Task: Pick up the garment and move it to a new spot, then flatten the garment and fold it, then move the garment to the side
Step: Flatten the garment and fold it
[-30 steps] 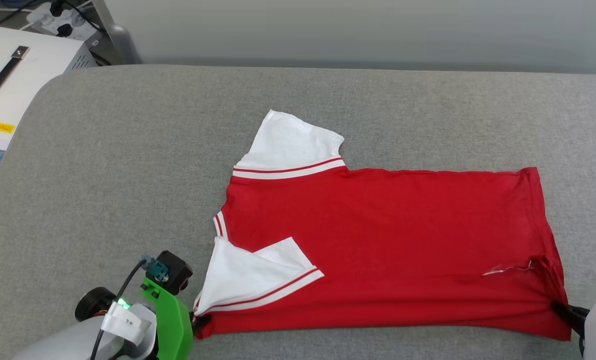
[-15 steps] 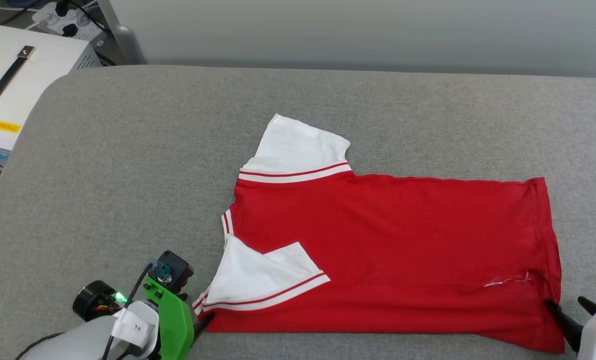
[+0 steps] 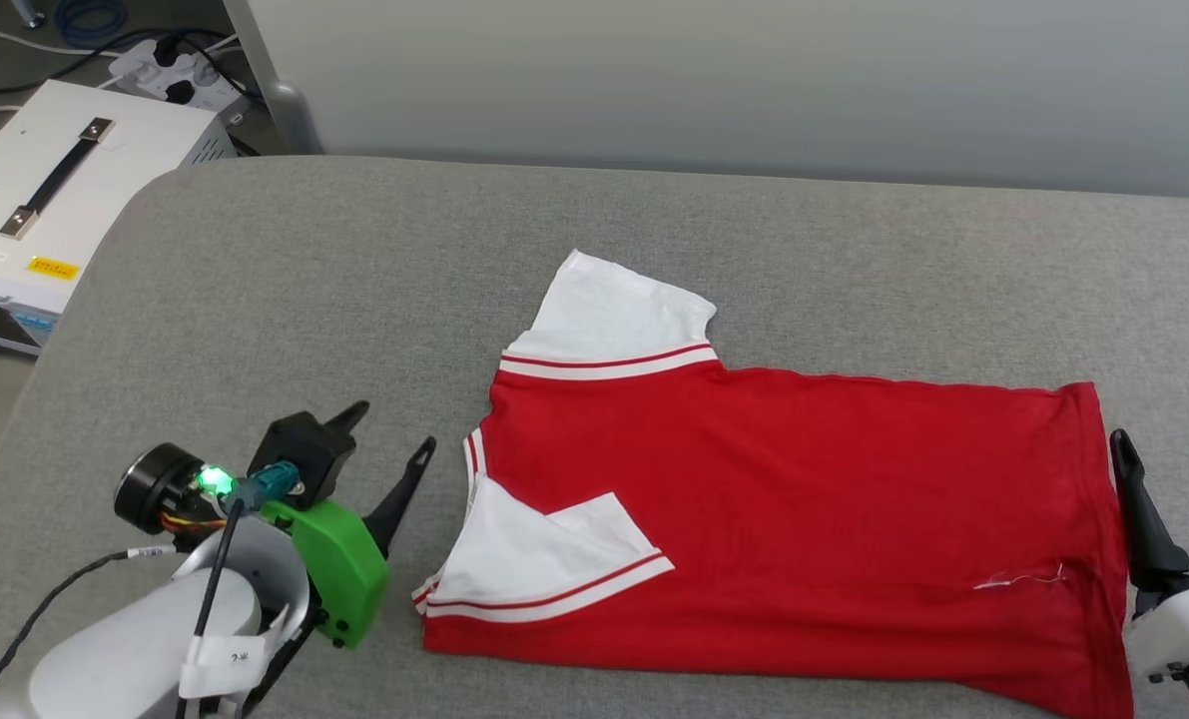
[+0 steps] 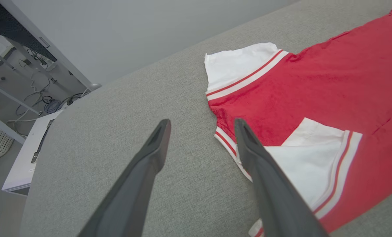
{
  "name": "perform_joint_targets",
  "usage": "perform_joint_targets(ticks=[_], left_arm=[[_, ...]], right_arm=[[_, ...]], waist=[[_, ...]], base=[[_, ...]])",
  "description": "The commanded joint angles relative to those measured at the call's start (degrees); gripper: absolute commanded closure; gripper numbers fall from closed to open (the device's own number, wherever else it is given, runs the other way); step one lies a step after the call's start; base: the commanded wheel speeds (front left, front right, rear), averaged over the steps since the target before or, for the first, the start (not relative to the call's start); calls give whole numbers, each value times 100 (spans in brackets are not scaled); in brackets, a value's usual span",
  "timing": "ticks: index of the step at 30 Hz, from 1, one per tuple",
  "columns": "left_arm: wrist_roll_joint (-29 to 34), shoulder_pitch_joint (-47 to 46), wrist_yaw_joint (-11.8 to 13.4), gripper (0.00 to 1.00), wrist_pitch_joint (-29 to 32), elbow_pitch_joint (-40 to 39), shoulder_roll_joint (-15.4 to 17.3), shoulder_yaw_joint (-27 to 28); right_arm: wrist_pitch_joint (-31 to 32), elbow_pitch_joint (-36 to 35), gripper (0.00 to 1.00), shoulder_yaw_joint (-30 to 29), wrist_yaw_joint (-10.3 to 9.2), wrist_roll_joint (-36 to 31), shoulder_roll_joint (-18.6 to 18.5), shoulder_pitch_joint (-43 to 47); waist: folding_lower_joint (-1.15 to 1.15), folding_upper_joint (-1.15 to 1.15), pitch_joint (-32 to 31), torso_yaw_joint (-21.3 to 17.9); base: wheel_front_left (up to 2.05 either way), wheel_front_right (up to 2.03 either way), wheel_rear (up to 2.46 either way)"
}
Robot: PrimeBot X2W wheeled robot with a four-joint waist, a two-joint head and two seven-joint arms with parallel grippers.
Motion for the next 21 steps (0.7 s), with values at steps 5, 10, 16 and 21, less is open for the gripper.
perform_joint_targets(ticks=[5,10,16,21], left_arm=[[160,-374,44,0,-400,205,-134,232],[185,-945,-272,0,-450,454,-234,417],[-246,-1897,-1077,0,45,950,-345,701],[-768,-2767,-1776,0,988,1650,-453,824]], right_arm=[[-212,-351,0,-67,-4,-309,327,-96],[-249,-495,0,-35,-4,-446,412,-203],[-258,-718,0,37,-4,-493,409,-497],[-238,-906,0,139,-4,-537,332,-816]], waist=[[0,0,163,-16],[0,0,460,-130],[0,0,1066,-365],[0,0,1575,-596]], base=[[0,0,0],[0,0,0],[0,0,0],[0,0,0]])
